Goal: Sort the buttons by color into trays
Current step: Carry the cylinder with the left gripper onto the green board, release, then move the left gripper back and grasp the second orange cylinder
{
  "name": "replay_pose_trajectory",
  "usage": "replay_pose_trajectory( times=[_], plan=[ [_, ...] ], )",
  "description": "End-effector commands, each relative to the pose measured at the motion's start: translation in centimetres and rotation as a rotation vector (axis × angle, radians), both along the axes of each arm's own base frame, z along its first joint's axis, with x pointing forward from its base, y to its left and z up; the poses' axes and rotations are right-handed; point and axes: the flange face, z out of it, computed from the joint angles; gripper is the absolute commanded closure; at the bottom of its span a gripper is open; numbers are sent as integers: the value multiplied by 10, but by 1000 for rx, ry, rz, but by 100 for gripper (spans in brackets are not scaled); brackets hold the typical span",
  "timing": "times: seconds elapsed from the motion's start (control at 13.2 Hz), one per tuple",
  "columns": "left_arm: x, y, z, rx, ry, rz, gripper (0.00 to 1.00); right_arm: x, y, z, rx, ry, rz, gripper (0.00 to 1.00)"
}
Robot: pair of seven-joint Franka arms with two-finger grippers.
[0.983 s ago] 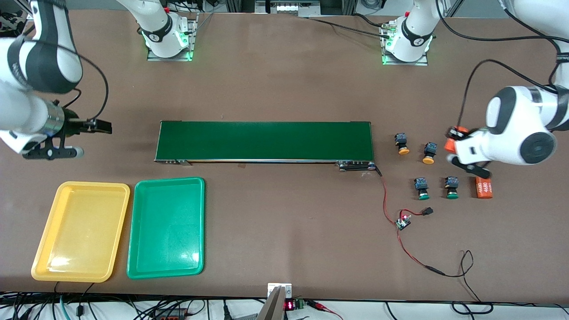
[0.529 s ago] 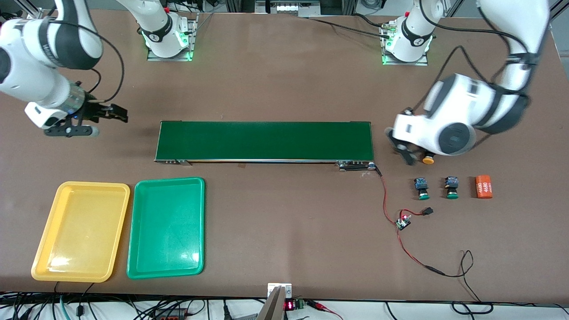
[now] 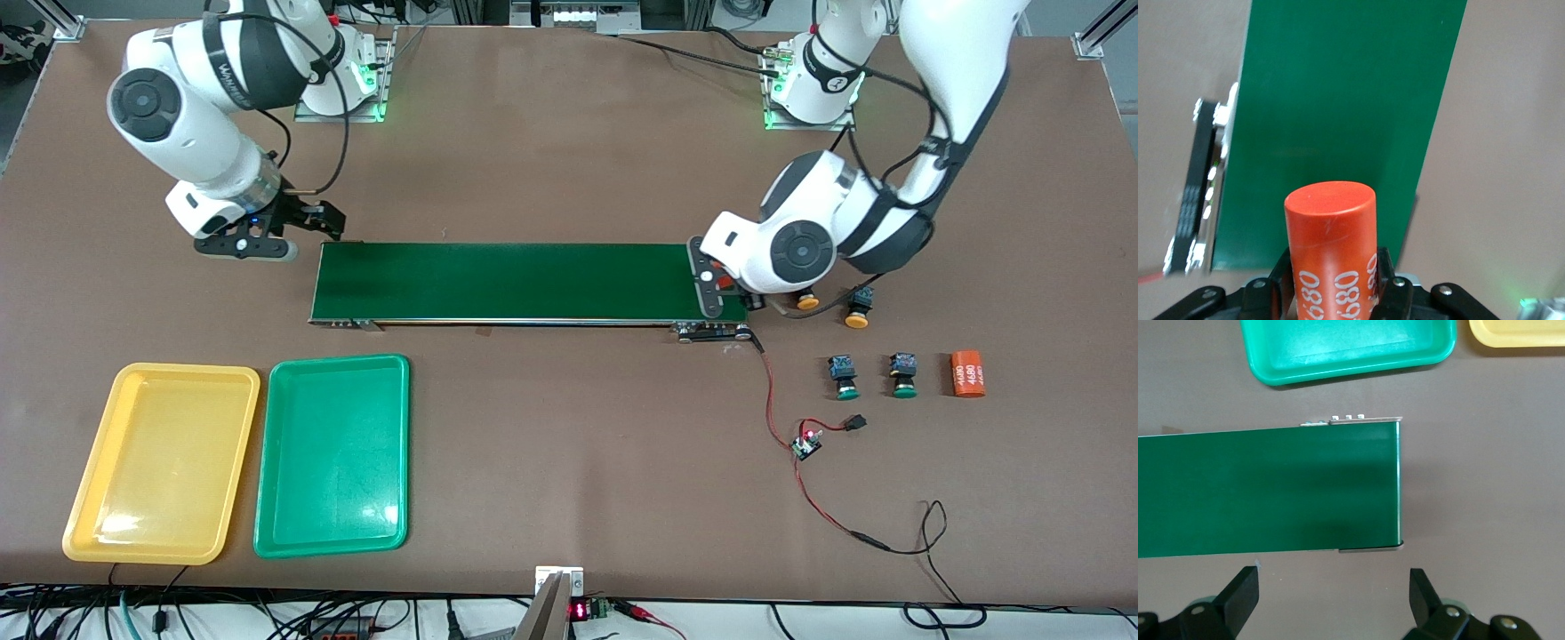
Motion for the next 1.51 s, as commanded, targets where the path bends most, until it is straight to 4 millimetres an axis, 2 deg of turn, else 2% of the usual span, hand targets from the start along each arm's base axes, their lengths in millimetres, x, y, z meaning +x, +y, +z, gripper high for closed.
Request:
replay_pose_trajectory(
  times=[0.0, 0.08, 0.15, 0.23, 0.38, 0.45, 0.68, 0.83, 0.98, 1.06, 1.21, 1.29, 1.44],
  plan=[
    [-12, -13, -12, -14, -32, -57, 91, 6, -4, 0, 10, -7, -25, 0],
    [-13, -16, -15, 3, -44, -88, 89, 11, -3, 5, 13, -19, -26, 0],
    [-13, -18, -15, 19, -58, -112, 63, 19, -2, 7, 11, -18, -26, 0],
    [-13, -18, -15, 22, -54, -109, 1, 22, -1, 9, 12, -22, -28, 0],
    [-10, -11, -6, 44, -42, -102, 0, 24, -2, 8, 12, -26, -29, 0],
    [-4, -6, 6, 67, -28, -85, 0, 25, -4, 8, 13, -27, -31, 0],
    [24, 15, 69, 164, 35, 12, 0, 27, -4, 9, 13, -32, -34, 0],
    [40, 36, 103, 222, 54, 121, 0, 28, -3, 8, 13, -32, -33, 0],
    [59, 65, 123, 243, 34, 241, 0, 29, -3, 8, 15, -34, -33, 0],
    [71, 83, 137, 262, 5, 270, 0, 29, 0, 5, 14, -32, -30, 0],
    [92, 102, 164, 315, -66, 281, 0, 29, 4, 5, 16, -42, -23, 0],
    [99, 108, 169, 320, -84, 291, 0, 29, 7, 4, 17, -45, -18, 0],
    [121, 134, 173, 325, -119, 353, 0, 31, 8, 3, 19, -57, -17, 0]
  ],
)
